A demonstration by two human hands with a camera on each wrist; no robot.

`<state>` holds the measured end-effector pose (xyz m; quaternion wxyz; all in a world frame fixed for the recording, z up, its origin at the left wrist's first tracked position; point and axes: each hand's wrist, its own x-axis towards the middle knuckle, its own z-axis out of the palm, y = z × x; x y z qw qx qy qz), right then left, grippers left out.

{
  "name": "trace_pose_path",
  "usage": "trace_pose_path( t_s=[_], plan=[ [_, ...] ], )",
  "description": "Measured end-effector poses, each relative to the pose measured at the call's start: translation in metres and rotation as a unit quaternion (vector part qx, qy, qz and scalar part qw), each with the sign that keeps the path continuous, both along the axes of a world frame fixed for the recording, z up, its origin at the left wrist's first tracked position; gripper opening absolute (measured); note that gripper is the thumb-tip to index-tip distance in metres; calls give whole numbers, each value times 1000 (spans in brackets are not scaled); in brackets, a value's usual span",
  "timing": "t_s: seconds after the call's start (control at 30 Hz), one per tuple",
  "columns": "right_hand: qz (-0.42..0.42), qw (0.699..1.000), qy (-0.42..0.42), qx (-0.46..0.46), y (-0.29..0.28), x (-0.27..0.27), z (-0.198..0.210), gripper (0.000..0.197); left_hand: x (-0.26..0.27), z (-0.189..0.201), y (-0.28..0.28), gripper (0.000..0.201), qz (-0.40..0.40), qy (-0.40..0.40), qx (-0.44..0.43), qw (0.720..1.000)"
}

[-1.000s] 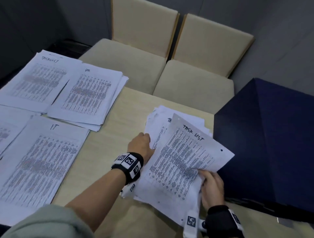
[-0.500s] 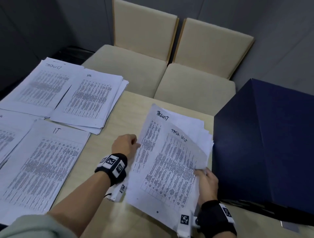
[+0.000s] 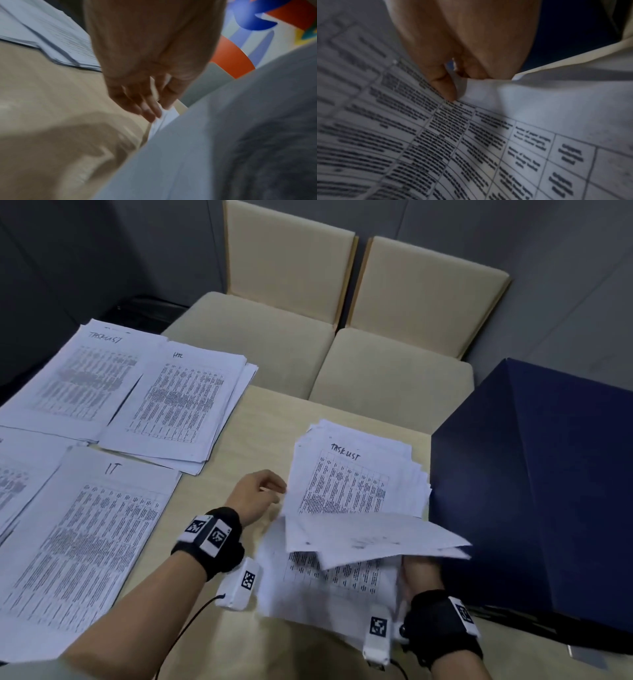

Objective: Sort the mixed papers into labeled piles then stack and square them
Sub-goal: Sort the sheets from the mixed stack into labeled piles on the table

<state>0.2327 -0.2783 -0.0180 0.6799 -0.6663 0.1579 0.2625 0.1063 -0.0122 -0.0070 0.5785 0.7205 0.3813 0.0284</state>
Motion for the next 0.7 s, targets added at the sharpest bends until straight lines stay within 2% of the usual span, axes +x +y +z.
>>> trace_pose_path(
  t_s=[0.03, 0.13, 0.23, 0.3, 0.37, 0.43, 0.47, 0.53, 0.57, 0.63, 0.7],
  plan=[
    [-20, 999, -18, 20, 1, -1, 2, 19, 6, -4, -2, 12, 14, 36, 48, 998],
    [-7, 995, -25, 100, 1, 1, 13, 21, 23, -8, -11, 32, -36, 147, 143, 978],
    [79, 994, -66, 30, -6, 1, 16, 28, 30, -12, -16, 39, -76, 159, 207, 962],
    [84, 993, -84, -9, -8, -1, 18, 35, 29, -12, -13, 39, -96, 168, 233, 953],
    [69, 993, -93, 0, -8, -1, 17, 34, 23, -7, -8, 34, -143, 198, 299, 922],
    [61, 994, -84, 18, -5, 1, 19, 42, 17, 2, -3, 33, -180, 214, 374, 884],
    [67, 994, -76, 32, -3, 1, 20, 47, 13, 5, 1, 35, -185, 201, 394, 878],
    [67, 995, -41, 59, 3, 2, 21, 46, 5, 8, 8, 38, -189, 130, 370, 900],
    [59, 995, -14, 77, 6, 2, 21, 35, 0, 9, 11, 40, -194, 81, 329, 921],
    [36, 993, 30, 109, 10, 1, 18, 24, -7, 9, 13, 36, -190, -16, 220, 957],
    [23, 991, 25, 128, 10, 4, 15, 25, -12, 12, 10, 28, -179, -74, 97, 976]
  ],
)
